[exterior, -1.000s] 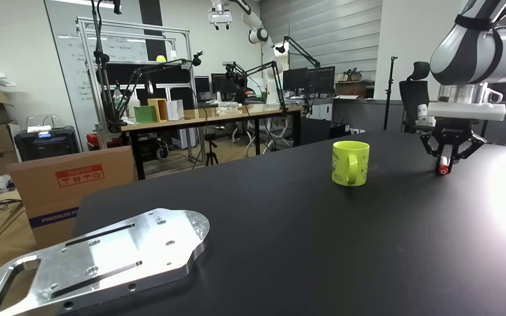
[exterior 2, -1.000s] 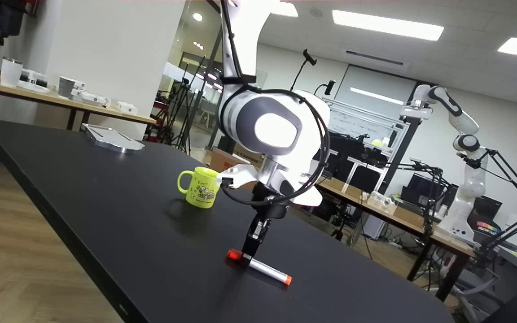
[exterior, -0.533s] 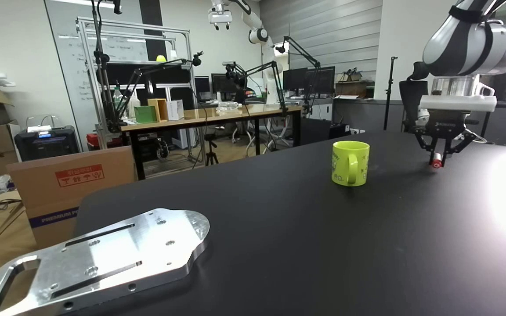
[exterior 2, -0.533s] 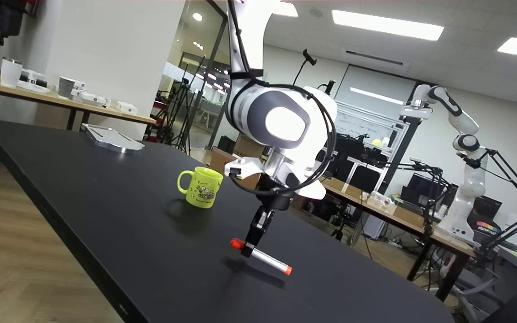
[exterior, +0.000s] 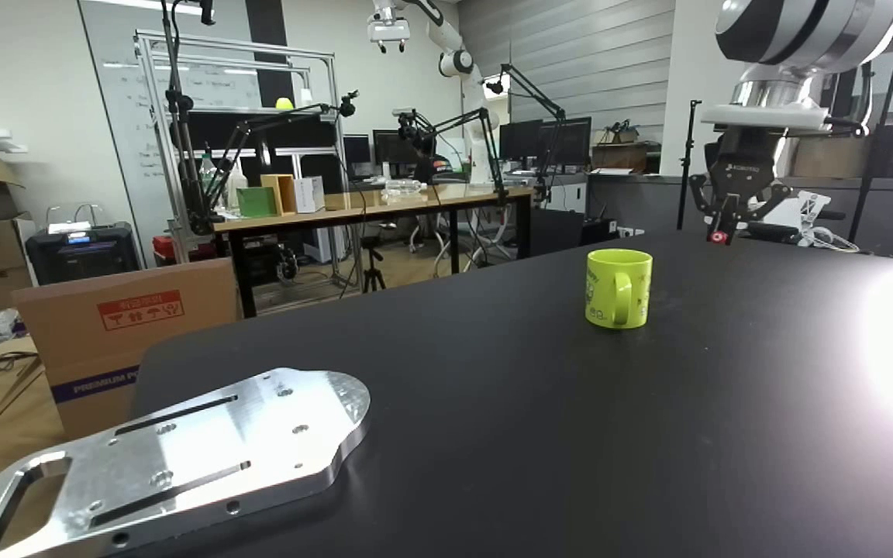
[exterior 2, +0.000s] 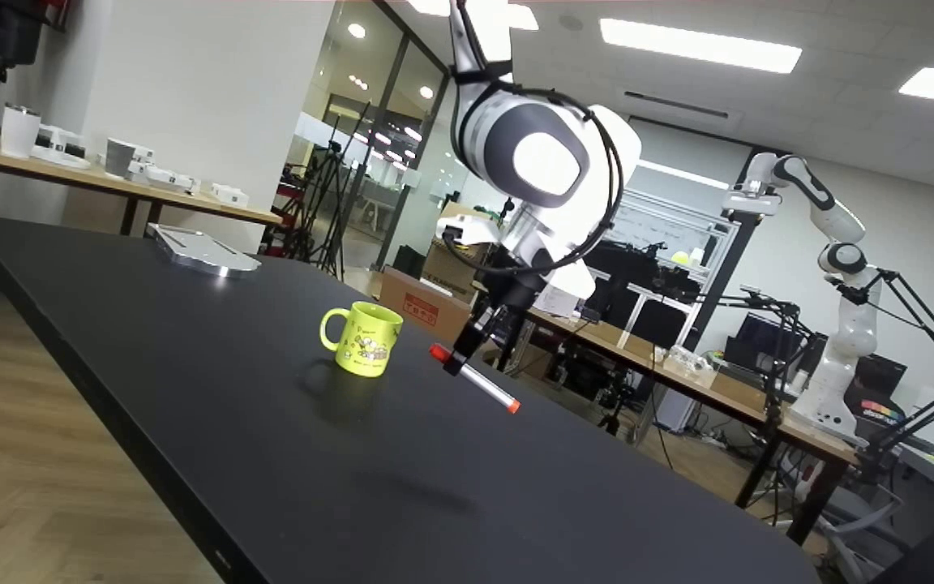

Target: Pick up the red marker from the table and place it inside the yellow mug

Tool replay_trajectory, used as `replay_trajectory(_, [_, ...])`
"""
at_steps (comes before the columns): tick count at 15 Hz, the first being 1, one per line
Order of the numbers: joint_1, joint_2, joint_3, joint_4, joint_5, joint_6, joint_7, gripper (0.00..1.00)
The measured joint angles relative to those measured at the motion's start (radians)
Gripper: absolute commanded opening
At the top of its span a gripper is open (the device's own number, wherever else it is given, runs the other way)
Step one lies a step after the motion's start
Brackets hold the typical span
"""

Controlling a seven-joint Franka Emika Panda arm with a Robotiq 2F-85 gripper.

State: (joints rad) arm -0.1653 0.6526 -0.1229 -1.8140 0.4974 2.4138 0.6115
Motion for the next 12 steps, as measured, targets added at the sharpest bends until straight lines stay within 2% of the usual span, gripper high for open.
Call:
replay_trajectory(8, [0.006,-0.016,0.090,0.117,0.139,-0.177,0.001,0.06])
replay_trajectory(12, [0.010,-0.027,0.110,0.185,0.191,-0.381,0.005,0.06])
